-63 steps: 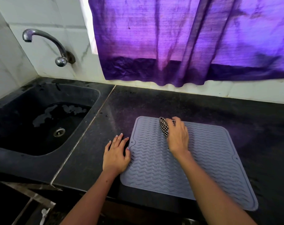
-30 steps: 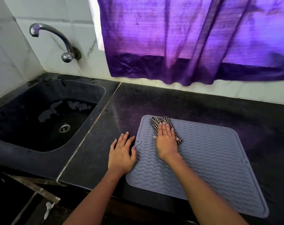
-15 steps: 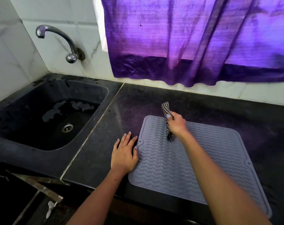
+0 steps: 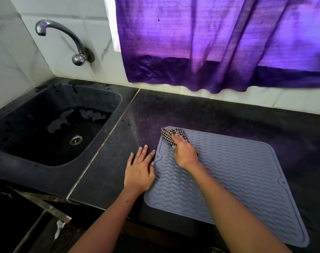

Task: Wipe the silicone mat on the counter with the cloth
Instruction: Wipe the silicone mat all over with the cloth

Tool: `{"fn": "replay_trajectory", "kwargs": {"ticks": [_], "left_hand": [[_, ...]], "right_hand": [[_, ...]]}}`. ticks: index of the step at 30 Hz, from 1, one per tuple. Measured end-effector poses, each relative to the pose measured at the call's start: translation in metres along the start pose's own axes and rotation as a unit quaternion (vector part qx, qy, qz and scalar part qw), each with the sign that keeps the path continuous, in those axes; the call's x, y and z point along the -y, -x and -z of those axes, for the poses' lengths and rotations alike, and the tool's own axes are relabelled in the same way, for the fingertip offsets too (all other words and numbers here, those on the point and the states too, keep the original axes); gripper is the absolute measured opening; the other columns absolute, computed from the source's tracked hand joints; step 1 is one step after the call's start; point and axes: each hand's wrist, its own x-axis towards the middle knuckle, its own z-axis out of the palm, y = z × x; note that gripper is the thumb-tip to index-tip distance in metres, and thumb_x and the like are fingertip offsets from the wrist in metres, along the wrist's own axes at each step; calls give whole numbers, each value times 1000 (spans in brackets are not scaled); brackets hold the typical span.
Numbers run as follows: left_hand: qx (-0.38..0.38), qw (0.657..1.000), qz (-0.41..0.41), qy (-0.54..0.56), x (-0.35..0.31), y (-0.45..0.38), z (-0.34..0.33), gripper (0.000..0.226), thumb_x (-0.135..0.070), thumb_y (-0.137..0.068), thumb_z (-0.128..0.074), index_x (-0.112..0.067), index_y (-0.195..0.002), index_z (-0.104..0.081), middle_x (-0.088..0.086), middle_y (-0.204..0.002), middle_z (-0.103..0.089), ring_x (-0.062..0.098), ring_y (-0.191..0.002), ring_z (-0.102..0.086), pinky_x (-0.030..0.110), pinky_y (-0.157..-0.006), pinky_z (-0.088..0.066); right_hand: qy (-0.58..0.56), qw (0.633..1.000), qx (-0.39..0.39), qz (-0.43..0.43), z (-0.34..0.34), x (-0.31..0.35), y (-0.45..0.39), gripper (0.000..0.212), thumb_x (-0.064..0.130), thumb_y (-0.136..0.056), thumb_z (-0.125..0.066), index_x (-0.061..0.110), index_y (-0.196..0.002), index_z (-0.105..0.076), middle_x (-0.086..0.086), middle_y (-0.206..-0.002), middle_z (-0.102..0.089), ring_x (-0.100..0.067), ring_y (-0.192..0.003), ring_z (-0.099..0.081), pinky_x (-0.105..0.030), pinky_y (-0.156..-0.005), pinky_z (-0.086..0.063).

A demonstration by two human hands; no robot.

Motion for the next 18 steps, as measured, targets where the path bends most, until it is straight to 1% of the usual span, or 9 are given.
{"fn": "replay_trajectory", "kwargs": {"ticks": [2,3,4,5,9,12,14,15,18], "left_hand": [[0,1000,0,3,0,0,2,73,-49,-80,0,-29,-144,-30,-4,-156,-16,10,-144,-6,35,-116,1],[1,1000,0,5,0,0,2,73,-49,-80,0,-29,-144,-31,-4,-156,-16,10,-144,-7,35,-116,1],[2,1000,1,5,0,1,2,73,-49,-80,1,-29,-144,-30,-4,-156,-16,10,-144,-6,34,-116,1],[3,1000,0,4,0,1,2,73,-49,-80,1,-29,-144,-30,-4,-156,-16,10,-144,-6,34,-116,1],[6,1000,3,-1,0,1,3,75,-49,-79,3,-30,-144,-29,-4,-157,-14,10,-144,-5,34,-116,2],[6,1000,3,-7,-1,1,2,77,-48,-77,2,-28,-143,-32,-4,-156,-16,10,-144,-7,35,-117,0],[2,1000,3,-2,-1,0,2,77,-47,-77,1,-26,-143,-34,-3,-156,-17,11,-144,-9,36,-117,-1],[2,1000,3,-4,-2,0,2,77,-47,-77,1,-26,-143,-34,-2,-156,-17,11,-144,-9,36,-117,-1],[-1,1000,-1,-10,-2,1,1,76,-46,-78,1,-25,-143,-34,-1,-156,-17,13,-144,-9,36,-116,0]], "right_hand": [[-132,989,42,-59,18,-1,-8,47,7,-94,-44,22,-138,-42,-7,-138,-50,-24,-115,-53,-31,-97,-41],[-214,971,54,-88,29,-1,-11,41,11,-95,-44,21,-135,-47,-10,-129,-57,-23,-104,-57,-31,-89,-45],[-262,958,52,-106,40,0,-13,37,14,-96,-43,20,-133,-50,-11,-125,-60,-23,-101,-57,-32,-88,-45],[-273,955,40,-110,47,2,-13,36,14,-96,-43,18,-132,-51,-12,-125,-60,-25,-104,-57,-32,-90,-45],[-62,997,-34,-28,32,35,22,49,3,-91,-47,8,-139,-38,-19,-134,-50,-33,-120,-49,-34,-103,-38],[67,997,-20,15,-17,50,49,61,18,-92,-47,3,-145,-20,-18,-151,-26,-31,-139,-23,-36,-117,-17],[83,996,-15,4,-35,47,58,65,23,-95,-39,4,-148,-6,-15,-157,-7,-28,-145,-3,-36,-120,-1],[82,996,-18,11,-37,44,58,67,22,-95,-40,5,-148,-3,-13,-157,-4,-25,-146,1,-35,-120,2],[41,998,-11,53,-30,32,55,65,17,-94,-44,10,-149,-9,-7,-158,-7,-19,-146,-1,-27,-117,3]]}}
